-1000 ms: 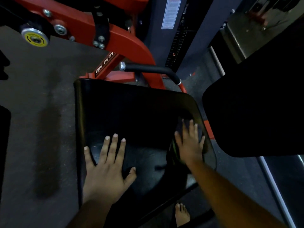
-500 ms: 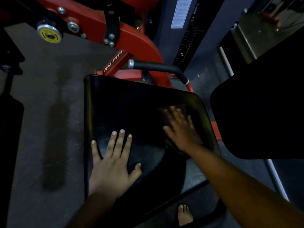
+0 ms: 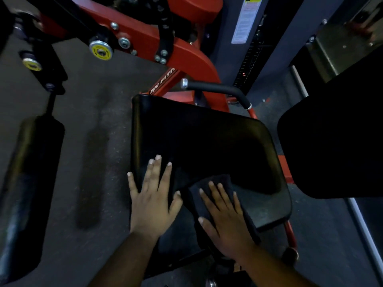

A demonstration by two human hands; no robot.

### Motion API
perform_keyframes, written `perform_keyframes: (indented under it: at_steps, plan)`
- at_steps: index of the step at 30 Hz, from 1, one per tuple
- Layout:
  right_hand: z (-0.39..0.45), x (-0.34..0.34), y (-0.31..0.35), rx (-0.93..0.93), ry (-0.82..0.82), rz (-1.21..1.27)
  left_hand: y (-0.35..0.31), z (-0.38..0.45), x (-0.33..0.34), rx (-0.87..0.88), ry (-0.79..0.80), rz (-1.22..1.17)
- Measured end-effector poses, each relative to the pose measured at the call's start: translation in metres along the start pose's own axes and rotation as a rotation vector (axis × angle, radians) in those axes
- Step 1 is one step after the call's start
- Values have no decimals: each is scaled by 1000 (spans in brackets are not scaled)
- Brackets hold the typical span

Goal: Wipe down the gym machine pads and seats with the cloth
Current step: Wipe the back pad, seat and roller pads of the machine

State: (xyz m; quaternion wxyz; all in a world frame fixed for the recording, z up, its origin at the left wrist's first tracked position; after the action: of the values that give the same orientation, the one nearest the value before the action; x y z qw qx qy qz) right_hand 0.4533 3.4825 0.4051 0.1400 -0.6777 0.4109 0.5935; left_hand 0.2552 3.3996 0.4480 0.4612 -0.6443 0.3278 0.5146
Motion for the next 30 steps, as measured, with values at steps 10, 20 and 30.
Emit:
perform_keyframes:
  at_steps: [10, 20, 30]
  plan:
    - [218, -43, 70, 220, -59, 72, 20, -15, 10, -180, -39, -160]
    - [96, -16, 81, -114, -20, 23, 21, -18, 10, -156, -36, -158]
    - [62, -11, 114, -180, -84, -1, 29, -27, -1, -192, -384, -602]
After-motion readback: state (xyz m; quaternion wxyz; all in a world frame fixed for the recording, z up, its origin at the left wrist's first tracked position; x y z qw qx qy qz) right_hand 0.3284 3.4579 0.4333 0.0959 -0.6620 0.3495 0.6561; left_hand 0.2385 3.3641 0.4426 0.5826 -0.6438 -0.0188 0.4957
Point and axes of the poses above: each hand's wrist, its own z-axis towards the middle knuckle, its own x-axis out of the palm, y = z × x, the point moved 4 cm from there along z, towards the middle knuckle, and after that the axes turned 8 degrees about x, right-handed, at the moved point
